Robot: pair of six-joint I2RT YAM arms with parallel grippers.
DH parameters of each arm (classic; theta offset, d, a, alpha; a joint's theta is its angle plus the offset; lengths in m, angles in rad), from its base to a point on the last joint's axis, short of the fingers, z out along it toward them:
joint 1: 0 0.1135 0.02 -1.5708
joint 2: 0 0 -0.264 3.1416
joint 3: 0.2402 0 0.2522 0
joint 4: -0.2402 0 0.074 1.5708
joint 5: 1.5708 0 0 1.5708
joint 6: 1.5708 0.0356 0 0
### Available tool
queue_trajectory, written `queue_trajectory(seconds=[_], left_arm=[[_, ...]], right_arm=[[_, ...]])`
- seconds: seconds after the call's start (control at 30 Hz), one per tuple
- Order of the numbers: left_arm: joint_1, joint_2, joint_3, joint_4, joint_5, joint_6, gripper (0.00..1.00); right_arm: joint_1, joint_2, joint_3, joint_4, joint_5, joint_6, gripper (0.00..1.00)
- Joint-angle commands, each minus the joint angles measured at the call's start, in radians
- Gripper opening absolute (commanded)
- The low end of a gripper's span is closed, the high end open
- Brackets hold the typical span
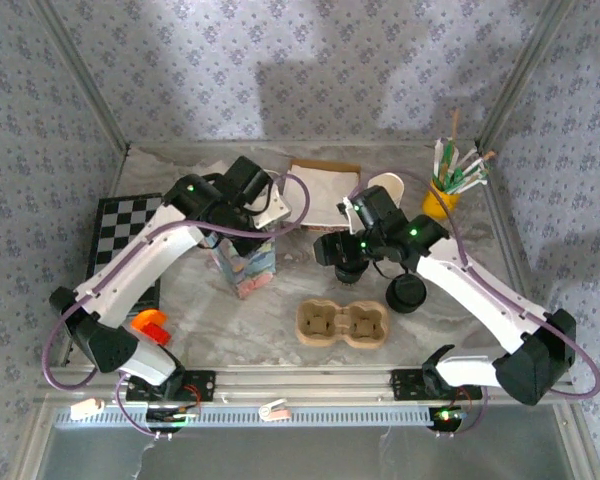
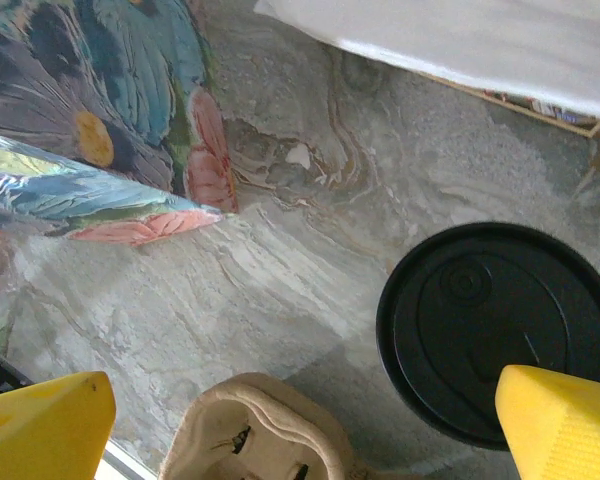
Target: Pack the takeout coffee
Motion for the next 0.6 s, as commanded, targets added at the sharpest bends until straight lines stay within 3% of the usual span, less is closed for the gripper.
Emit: queue_trajectory(seconds=[0.0,0.1,0.23,0.43,0.5,0.57], left_arm=[[-0.012,-0.027,0.026,-0.012,-0.038,-0.029,0.26],[-0.036,-0.046,0.117,-0.040,-0.039,-0.090,0.41],[-0.067,-0.115,0.167,-0.004,-0.174,-0.298,0.55],[-0.049,-0.182,0.170,-0.134,-0.492,-0.780,0.50],[-0.017,-0.210,0.111,-0.124,-0.506,-0.887,0.48],[0.031,-0.241,0.022,-0.051,-0.424,-0.955,0.49]], right_arm=[[0.006,-0.034,-0.024,-0.008,0.039,0.038,0.99],[0.011,-0.043,-0.019,-0.011,0.042,0.033,0.99],[0.013,-0.042,-0.008,-0.019,0.047,0.028,0.99],[0.031,-0.013,0.010,-0.032,0.016,0.014,0.99],[0.049,-0.003,0.012,-0.032,0.008,0.002,0.99],[0.071,0.009,0.041,-0.030,-0.002,-0.011,0.99]])
